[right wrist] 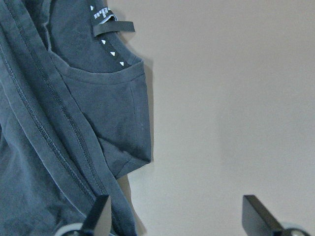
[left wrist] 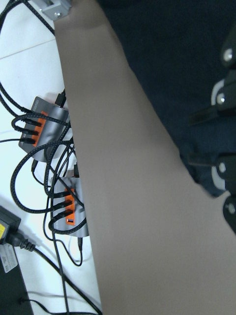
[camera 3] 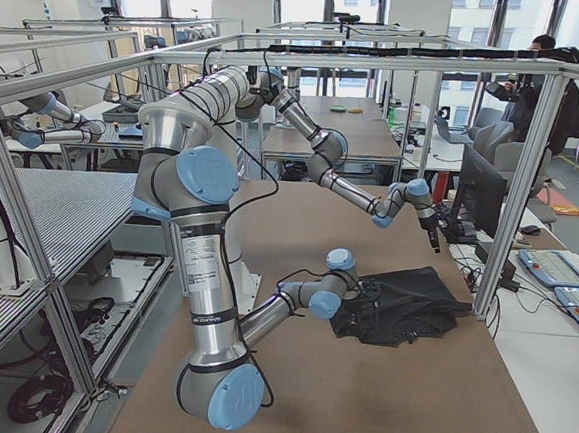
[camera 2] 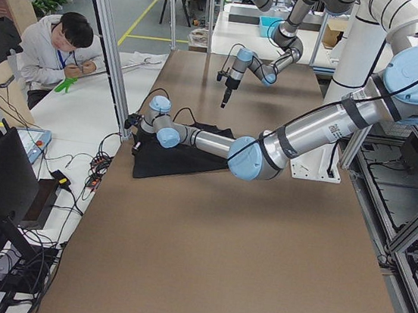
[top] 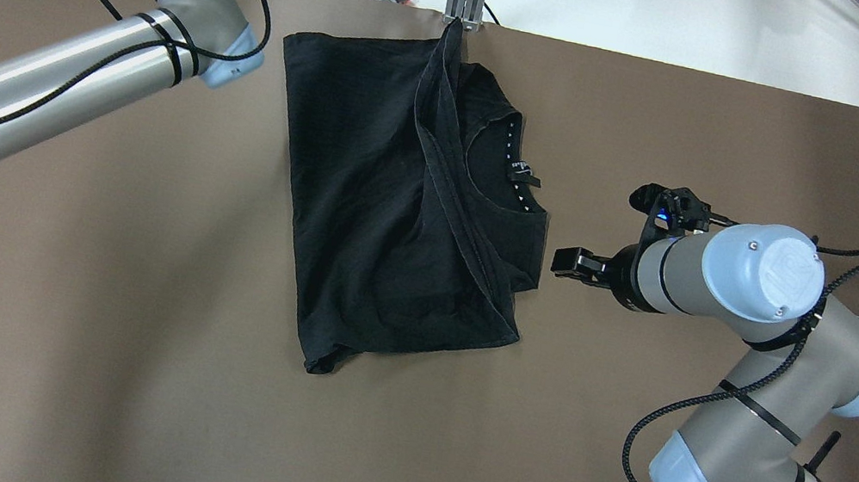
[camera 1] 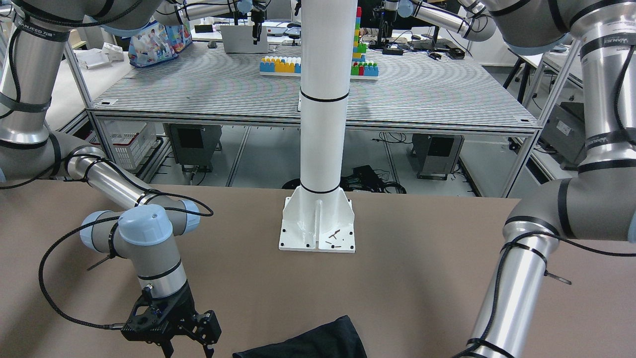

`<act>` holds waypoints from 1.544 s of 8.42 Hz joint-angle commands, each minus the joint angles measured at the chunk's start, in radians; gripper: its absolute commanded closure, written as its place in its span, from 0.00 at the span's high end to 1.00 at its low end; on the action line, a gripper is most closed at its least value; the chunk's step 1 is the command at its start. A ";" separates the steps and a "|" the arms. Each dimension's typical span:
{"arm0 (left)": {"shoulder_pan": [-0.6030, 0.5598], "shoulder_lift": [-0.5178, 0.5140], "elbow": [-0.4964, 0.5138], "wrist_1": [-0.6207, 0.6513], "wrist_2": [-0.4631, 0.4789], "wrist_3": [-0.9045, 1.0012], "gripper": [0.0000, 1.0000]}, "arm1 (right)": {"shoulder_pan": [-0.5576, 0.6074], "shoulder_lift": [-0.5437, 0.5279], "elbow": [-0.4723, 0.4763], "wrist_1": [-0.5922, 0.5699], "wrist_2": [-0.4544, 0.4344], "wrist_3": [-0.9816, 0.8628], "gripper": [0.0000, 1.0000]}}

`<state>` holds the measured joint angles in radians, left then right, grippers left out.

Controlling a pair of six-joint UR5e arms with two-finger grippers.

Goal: Fold clothes

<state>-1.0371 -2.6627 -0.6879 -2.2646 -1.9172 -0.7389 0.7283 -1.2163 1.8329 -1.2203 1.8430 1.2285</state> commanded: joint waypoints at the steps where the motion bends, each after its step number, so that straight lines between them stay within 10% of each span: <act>1: -0.058 0.079 -0.089 0.000 -0.129 0.044 1.00 | -0.018 0.140 -0.168 0.016 -0.042 0.203 0.94; 10: -0.009 0.130 -0.180 -0.001 -0.096 0.003 1.00 | -0.092 0.126 -0.405 0.378 -0.171 0.578 0.86; 13: -0.008 0.135 -0.179 -0.003 -0.095 0.004 1.00 | -0.112 0.138 -0.402 0.366 -0.177 0.612 0.36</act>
<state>-1.0456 -2.5307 -0.8682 -2.2665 -2.0147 -0.7356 0.6261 -1.0856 1.4297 -0.8468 1.6682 1.8290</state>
